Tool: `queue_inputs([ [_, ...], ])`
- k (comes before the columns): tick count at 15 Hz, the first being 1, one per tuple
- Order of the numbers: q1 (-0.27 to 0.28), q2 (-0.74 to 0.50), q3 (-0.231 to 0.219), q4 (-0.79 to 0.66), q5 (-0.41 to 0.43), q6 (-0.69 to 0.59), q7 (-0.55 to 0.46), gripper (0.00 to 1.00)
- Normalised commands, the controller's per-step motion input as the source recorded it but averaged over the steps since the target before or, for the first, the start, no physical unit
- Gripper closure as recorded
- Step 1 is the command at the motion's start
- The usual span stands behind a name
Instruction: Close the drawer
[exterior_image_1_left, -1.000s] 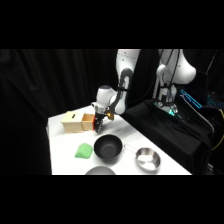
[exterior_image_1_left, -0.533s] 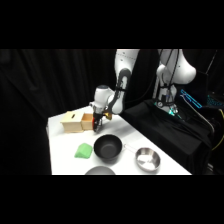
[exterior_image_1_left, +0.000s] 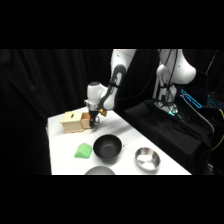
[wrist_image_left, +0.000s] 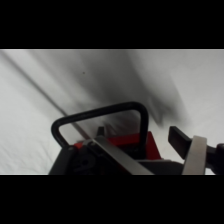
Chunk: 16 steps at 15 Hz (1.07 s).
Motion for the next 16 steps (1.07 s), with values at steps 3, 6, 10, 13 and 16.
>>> queue_inputs([
  [3,-0.059,0.19,0.008,0.56,-0.097,-0.33,-0.12,0.00],
  [6,-0.076,0.25,0.039,0.59,-0.084,-0.30,-0.11,0.00],
  [10,-0.091,0.23,0.059,0.54,-0.080,-0.26,-0.11,0.00],
  [13,-0.107,0.07,0.084,0.35,-0.069,-0.20,-0.16,0.00],
  [16,-0.133,-0.25,0.139,-0.02,-0.020,-0.21,-0.23,0.00],
])
